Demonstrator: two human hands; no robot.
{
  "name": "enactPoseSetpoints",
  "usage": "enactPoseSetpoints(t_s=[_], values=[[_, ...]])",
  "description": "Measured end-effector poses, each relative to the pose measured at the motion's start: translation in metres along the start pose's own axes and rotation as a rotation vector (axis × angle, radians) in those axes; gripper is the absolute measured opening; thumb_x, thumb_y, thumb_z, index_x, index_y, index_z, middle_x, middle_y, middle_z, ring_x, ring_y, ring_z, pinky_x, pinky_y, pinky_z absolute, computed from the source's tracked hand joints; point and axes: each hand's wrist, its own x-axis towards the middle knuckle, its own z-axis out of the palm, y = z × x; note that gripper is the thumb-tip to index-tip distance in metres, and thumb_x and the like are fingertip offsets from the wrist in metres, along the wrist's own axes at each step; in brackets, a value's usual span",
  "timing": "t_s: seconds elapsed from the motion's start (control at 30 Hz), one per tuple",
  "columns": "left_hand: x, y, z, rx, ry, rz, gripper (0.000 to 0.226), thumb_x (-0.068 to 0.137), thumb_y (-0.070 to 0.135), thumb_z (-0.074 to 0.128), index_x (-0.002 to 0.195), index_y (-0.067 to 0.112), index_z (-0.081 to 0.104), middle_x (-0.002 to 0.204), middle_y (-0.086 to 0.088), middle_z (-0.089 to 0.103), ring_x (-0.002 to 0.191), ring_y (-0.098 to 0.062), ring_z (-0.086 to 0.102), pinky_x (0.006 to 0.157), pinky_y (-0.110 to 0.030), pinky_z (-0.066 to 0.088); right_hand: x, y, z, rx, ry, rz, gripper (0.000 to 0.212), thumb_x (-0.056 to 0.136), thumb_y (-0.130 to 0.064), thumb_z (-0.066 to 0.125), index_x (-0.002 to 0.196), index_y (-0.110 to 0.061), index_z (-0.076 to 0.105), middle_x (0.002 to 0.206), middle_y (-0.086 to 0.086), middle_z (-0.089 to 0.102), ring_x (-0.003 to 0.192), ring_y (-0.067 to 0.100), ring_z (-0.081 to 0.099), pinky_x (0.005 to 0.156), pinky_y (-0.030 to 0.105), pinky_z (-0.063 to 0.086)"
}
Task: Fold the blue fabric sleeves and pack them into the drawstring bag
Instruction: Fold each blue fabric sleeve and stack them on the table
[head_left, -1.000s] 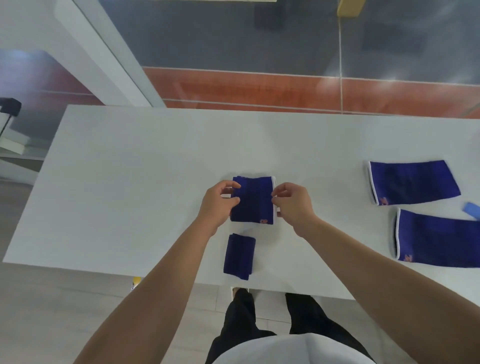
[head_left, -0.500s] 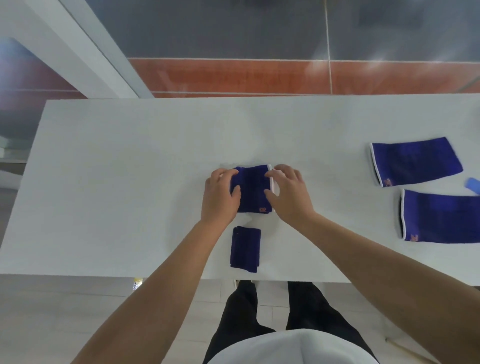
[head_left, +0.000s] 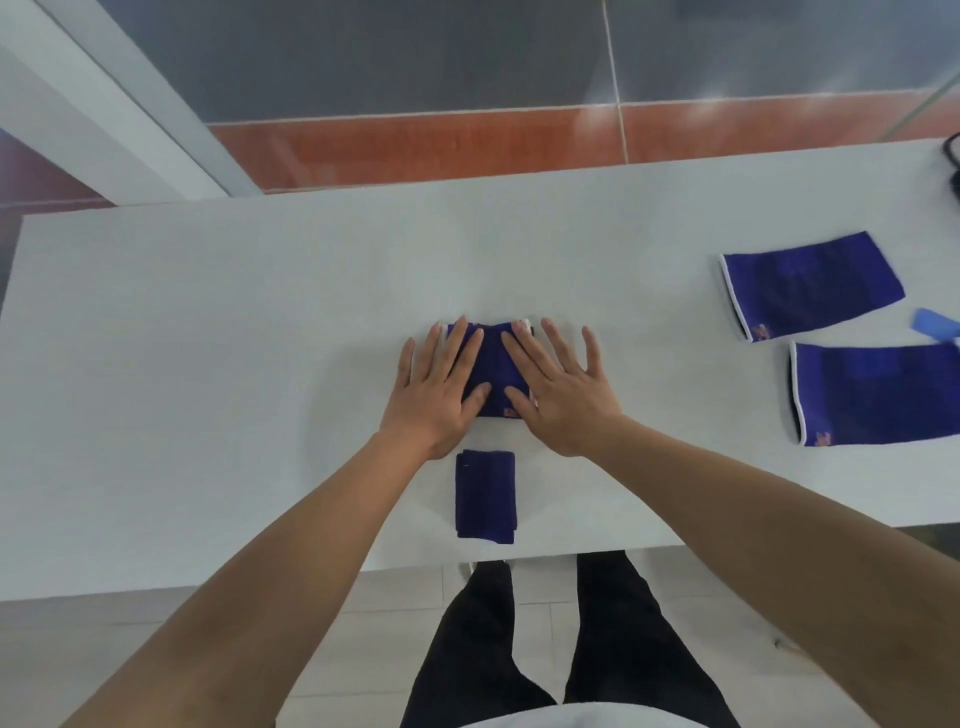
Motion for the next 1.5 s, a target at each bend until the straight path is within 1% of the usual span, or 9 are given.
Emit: enactPoseSetpoints(t_s=[0.1, 0.2, 0.33, 0.47, 0.77, 1.0, 1.23, 1.4, 1.5], values=[[-0.001, 0.002, -0.006, 0.018, -0.056, -0.012, 0.067, 0.103, 0.056, 0.012, 0.156, 0.03, -0.02, 0.163, 0.008, -0.029, 0.152, -0.02, -0.023, 0.123, -0.048, -0.013, 0.001, 0.0, -0.002, 0.006, -0.025, 0.003, 0.068, 0.1, -0.059, 0.006, 0.156, -0.031, -0.019, 0.166, -0.009, -0.021, 0.152, 0.02, -0.023, 0.121, 0.056, -0.012], [-0.002, 0.006, -0.028, -0.049, -0.115, -0.029, 0.069, 0.102, 0.059, 0.021, 0.158, 0.032, -0.011, 0.165, 0.009, -0.023, 0.152, -0.022, -0.022, 0.123, -0.047, -0.013, -0.004, 0.0, -0.019, 0.107, 0.004, -0.012, 0.068, 0.102, -0.056, 0.026, 0.159, -0.034, -0.002, 0.168, -0.009, -0.013, 0.154, 0.019, -0.018, 0.123, 0.055, -0.006], [-0.015, 0.023, -0.069, -0.164, 0.085, -0.05, 0.068, 0.102, 0.055, 0.035, 0.159, 0.033, 0.006, 0.169, 0.005, -0.006, 0.154, -0.023, -0.011, 0.122, -0.044, -0.008, -0.043, 0.006, -0.05, 0.375, 0.216, 0.061, 0.065, 0.099, -0.05, 0.046, 0.157, -0.035, 0.02, 0.169, -0.009, -0.001, 0.156, 0.016, -0.004, 0.124, 0.05, 0.005], [-0.036, 0.069, -0.093, -0.288, 0.134, -0.075, 0.073, 0.098, 0.053, 0.046, 0.158, 0.032, 0.01, 0.169, 0.004, 0.001, 0.155, -0.024, -0.006, 0.124, -0.045, -0.001, -0.106, 0.03, -0.06, 0.495, 0.32, 0.246, 0.062, 0.098, -0.051, 0.05, 0.154, -0.034, 0.03, 0.169, -0.006, 0.007, 0.156, 0.016, 0.0, 0.124, 0.047, 0.005], [-0.02, 0.233, -0.063, -0.222, -0.058, 0.124, 0.079, 0.096, 0.056, 0.047, 0.159, 0.032, 0.005, 0.169, 0.003, -0.005, 0.155, -0.024, -0.009, 0.125, -0.047, 0.0, -0.213, 0.123, -0.021, 0.548, 0.303, 0.596, 0.063, 0.097, -0.056, 0.049, 0.153, -0.034, 0.032, 0.168, -0.004, 0.016, 0.156, 0.021, 0.005, 0.124, 0.049, 0.009], [0.014, 0.341, -0.032, -0.07, -0.232, 0.19, 0.08, 0.096, 0.047, 0.05, 0.159, 0.027, 0.005, 0.169, 0.002, -0.004, 0.155, -0.027, -0.006, 0.125, -0.044, 0.002, -0.265, 0.217, 0.004, 0.612, 0.212, 0.715, 0.063, 0.098, -0.051, 0.049, 0.155, -0.032, 0.03, 0.167, -0.002, 0.02, 0.155, 0.021, 0.01, 0.123, 0.048, 0.011], [0.06, 0.409, 0.006, 0.027, -0.287, 0.211, 0.077, 0.096, 0.04, 0.045, 0.16, 0.024, 0.004, 0.169, -0.003, -0.001, 0.155, -0.026, 0.0, 0.125, -0.042, 0.008, -0.267, 0.308, 0.007, 0.524, 0.138, 0.618, 0.064, 0.099, -0.05, 0.047, 0.156, -0.033, 0.025, 0.168, -0.003, 0.013, 0.156, 0.021, 0.004, 0.123, 0.051, 0.009], [0.06, 0.406, 0.028, 0.138, -0.303, 0.176, 0.077, 0.097, 0.049, 0.037, 0.159, 0.028, -0.005, 0.168, 0.003, -0.012, 0.154, -0.02, -0.012, 0.125, -0.047, 0.002, -0.252, 0.34, 0.002, 0.4, 0.044, 0.382, 0.066, 0.101, -0.049, 0.043, 0.158, -0.034, 0.015, 0.169, -0.005, 0.004, 0.156, 0.021, -0.005, 0.123, 0.055, 0.001], [0.043, 0.393, 0.032, 0.157, -0.256, 0.144, 0.067, 0.101, 0.053, 0.028, 0.159, 0.029, 0.004, 0.169, 0.005, -0.005, 0.155, -0.018, -0.007, 0.123, -0.048, -0.002, -0.232, 0.334, 0.007, 0.327, 0.061, 0.247, 0.063, 0.103, -0.049, 0.035, 0.159, -0.031, 0.013, 0.169, -0.005, 0.003, 0.156, 0.02, -0.006, 0.123, 0.053, -0.004]])
